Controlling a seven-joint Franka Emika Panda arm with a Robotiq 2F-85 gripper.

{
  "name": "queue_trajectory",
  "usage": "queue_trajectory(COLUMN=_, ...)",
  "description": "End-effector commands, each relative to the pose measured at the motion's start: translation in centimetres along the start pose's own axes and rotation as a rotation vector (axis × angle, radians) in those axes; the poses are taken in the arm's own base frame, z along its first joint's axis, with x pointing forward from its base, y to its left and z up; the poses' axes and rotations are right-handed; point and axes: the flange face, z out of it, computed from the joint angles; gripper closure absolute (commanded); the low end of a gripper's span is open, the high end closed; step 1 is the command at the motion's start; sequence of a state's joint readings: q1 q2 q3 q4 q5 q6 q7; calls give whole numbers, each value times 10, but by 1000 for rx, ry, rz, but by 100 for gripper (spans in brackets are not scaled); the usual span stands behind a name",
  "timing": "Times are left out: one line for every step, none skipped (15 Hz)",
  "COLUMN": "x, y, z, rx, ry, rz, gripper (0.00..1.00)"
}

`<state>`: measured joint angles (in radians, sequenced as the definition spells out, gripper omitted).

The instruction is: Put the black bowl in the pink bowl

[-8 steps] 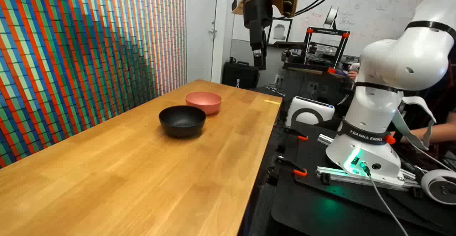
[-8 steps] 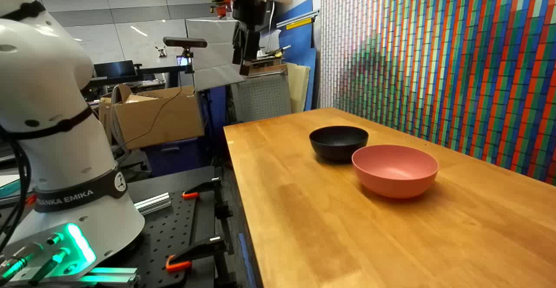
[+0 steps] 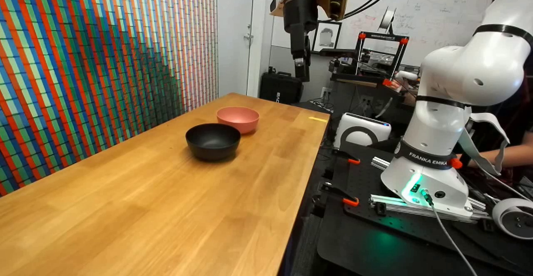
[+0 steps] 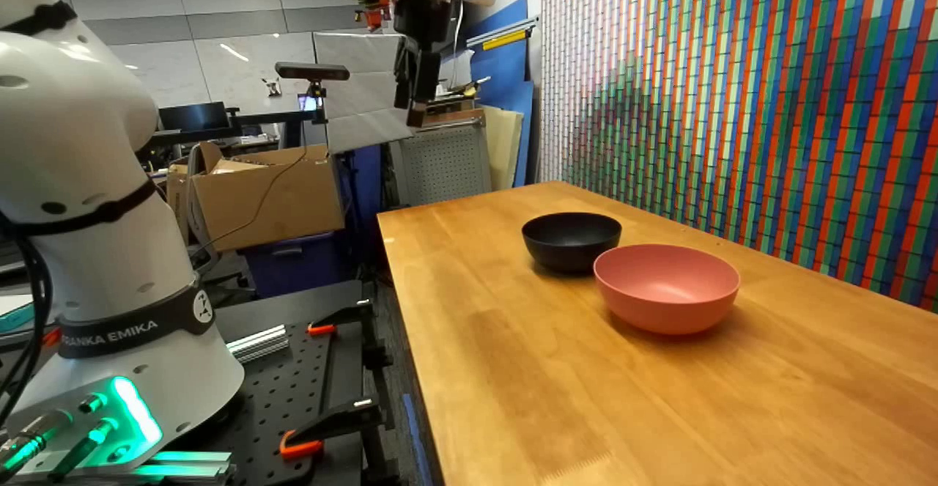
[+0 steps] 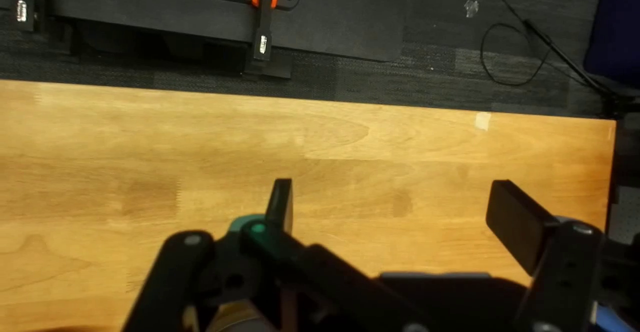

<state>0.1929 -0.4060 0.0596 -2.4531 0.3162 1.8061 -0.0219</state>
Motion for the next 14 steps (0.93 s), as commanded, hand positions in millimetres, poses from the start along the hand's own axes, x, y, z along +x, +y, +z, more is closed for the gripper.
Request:
queue_trajectory(x=38, y=-4, z=-4, rx=-55, ry=132, rz=-11, gripper=0)
queue_trajectory(x=51, y=-6, z=-5, rx=-79, ry=195, rz=-18, gripper=0)
queue_trajectory(x=70, y=-10, z=-2, rx=-100, ry=247, rz=-29, gripper=0)
queue_trajectory(x=87, y=-14, z=2, rx=-118, ry=297, rz=-38, gripper=0)
queue_trajectory(x=102, y=-19, z=9, rx=-131, ry=339, rz=-39, gripper=0)
queue_trajectory(x=117, y=-23, z=17, rx=-143, ry=372, rz=-41, gripper=0)
queue_trajectory(x=133, y=-26, z=28, rx=-160, ry=395, rz=-45, gripper=0)
queue_trajectory(x=148, y=-30, z=40, rx=-178, ry=411, rz=-51, gripper=0)
queue_trajectory(x=161, y=-33, z=51, rx=-195, ry=420, rz=-54, gripper=0)
queue_trajectory(x=175, y=-35, z=65, rx=-211, ry=428, rz=-55, gripper=0)
queue_trajectory(x=187, y=-35, z=77, rx=-230, ry=429, rz=-54, gripper=0)
queue_trajectory(x=201, y=-36, z=92, rx=-250, ry=427, rz=-51, gripper=0)
queue_trajectory(x=212, y=-37, z=105, rx=-270, ry=422, rz=-48, gripper=0)
queue_trajectory(x=223, y=-38, z=119, rx=-285, ry=412, rz=-44, gripper=0)
